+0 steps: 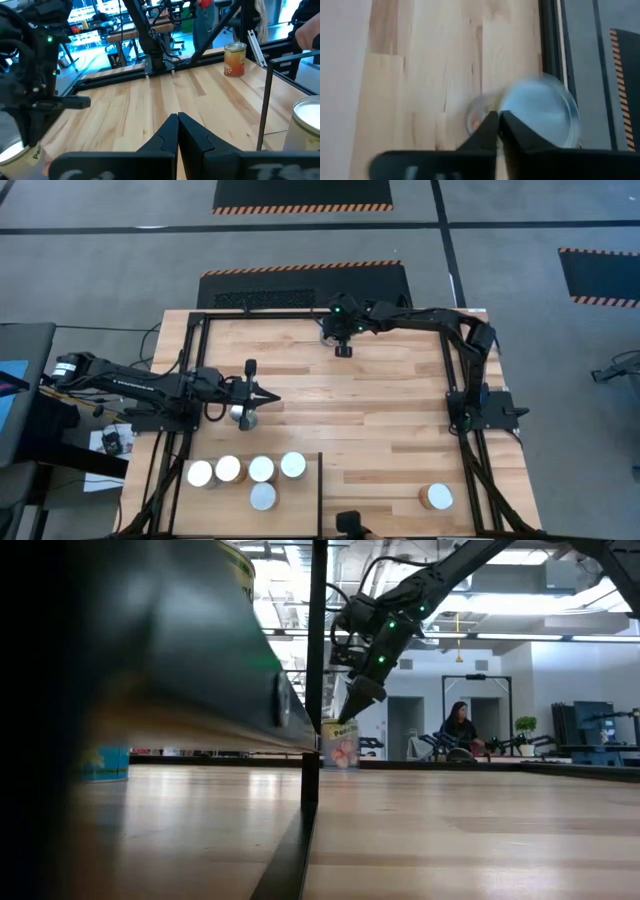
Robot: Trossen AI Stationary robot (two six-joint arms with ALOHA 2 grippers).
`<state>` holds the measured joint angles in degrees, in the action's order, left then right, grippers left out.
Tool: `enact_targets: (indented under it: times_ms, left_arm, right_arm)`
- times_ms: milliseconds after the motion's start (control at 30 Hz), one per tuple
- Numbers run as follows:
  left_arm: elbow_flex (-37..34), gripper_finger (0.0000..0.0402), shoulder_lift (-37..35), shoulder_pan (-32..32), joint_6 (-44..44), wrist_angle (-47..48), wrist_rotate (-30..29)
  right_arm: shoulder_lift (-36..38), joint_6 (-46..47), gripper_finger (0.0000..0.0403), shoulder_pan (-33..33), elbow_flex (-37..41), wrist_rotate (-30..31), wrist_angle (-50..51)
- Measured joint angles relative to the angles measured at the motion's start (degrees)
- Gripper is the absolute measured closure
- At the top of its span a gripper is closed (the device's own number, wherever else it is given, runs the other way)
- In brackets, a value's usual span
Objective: Pick and place cans onto a shelf
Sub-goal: Put the top canned peaches on the shelf
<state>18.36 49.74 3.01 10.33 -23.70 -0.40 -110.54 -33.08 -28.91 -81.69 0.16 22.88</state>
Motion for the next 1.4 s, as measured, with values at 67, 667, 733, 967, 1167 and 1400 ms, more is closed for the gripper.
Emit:
enact_targets:
  times_ms: [67,667,733,967,1167,1400]
  left_arm:
    - [0.01,0.0401,0.0,0.0,0.0,0.02,-0.02]
    - [0.01,0.0401,0.0,0.0,-1.01,0.0,-8.25]
    - [0.01,0.0401,0.0,0.0,-1.01,-0.04,-8.24]
    - [0.04,0.0401,0.0,0.0,-1.07,-0.51,-8.24]
    - [0.06,0.0401,-0.02,0.0,-1.98,-1.25,-8.22]
    - [0.06,0.0401,-0.02,0.0,-1.99,-1.14,-8.22]
  right_arm:
    - [0.71,0.07,0.0391,0.0,0.0,0.0,1.74]
    - [24.17,21.95,0.0398,25.24,0.13,14.87,19.39]
    - [26.41,27.11,0.0399,30.82,-0.53,17.59,20.42]
    - [24.89,38.52,0.0398,48.8,-10.36,27.13,20.08]
    - [15.2,39.42,0.0399,57.41,-22.88,28.44,17.42]
    - [1.84,40.31,0.0398,62.3,-37.43,28.28,18.65]
